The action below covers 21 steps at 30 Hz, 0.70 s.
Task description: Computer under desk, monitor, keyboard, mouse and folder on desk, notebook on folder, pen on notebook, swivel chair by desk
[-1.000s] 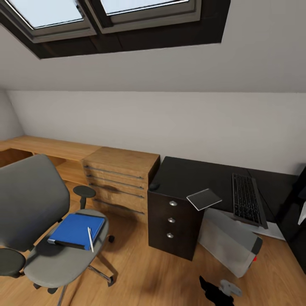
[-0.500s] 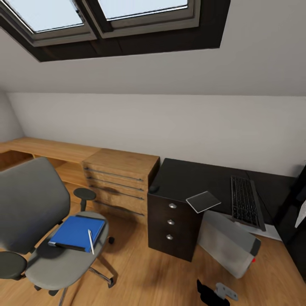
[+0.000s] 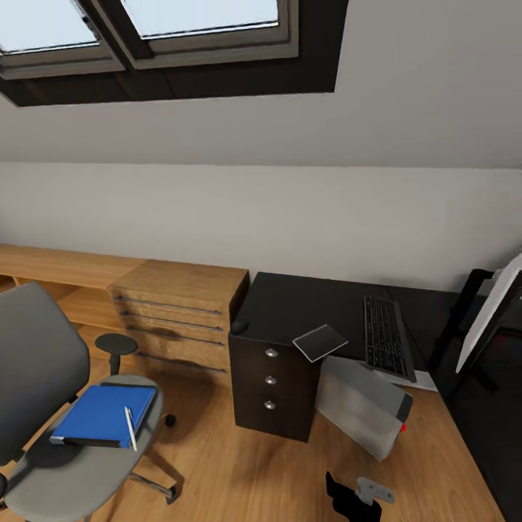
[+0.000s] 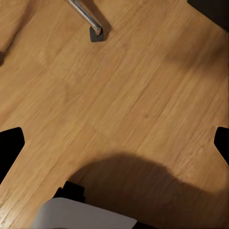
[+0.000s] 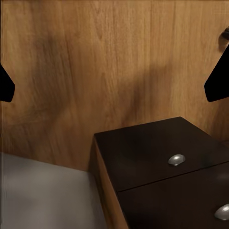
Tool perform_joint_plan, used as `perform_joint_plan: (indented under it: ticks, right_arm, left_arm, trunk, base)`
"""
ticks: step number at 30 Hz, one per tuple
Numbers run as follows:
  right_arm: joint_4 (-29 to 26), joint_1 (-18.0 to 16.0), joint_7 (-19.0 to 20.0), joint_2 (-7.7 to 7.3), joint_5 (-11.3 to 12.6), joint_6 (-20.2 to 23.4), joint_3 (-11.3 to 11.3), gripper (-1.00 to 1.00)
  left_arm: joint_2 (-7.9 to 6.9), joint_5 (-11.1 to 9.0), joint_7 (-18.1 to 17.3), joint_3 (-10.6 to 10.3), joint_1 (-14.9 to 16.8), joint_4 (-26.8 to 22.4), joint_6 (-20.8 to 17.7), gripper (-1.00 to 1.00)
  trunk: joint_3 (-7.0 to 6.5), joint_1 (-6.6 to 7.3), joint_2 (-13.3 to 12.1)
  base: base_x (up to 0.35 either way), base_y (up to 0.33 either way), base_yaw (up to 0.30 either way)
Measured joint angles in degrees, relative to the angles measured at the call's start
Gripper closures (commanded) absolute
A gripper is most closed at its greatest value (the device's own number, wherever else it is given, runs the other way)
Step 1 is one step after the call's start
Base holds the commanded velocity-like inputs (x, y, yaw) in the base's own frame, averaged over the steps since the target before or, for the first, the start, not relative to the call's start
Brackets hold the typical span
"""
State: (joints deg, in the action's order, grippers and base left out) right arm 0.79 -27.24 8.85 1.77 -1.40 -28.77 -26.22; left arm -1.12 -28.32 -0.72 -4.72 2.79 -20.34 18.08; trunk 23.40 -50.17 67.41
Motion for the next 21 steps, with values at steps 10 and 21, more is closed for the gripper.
perform_joint_plan:
  ticks: [10, 21]
  right_arm:
    - [0.0, 0.09, 0.26, -0.09, -4.5, -0.21, 0.03, -1.0]
    - [0.0, 0.27, 0.12, -0.1, -12.36, -0.38, 0.01, -1.0]
  left_arm:
    - [0.02, 0.09, 0.0, 0.03, 0.0, 0.0, 0.04, -1.0]
    - [0.83, 0.23, -0.06, -0.21, -0.01, -0.28, -0.06, -1.0]
  trunk:
    - [-1.67, 2.2, -4.01]
    - [-3.4, 4.61, -8.43]
  base:
    - [0.0, 0.0, -0.254]
    - [0.0, 0.0, -0.134]
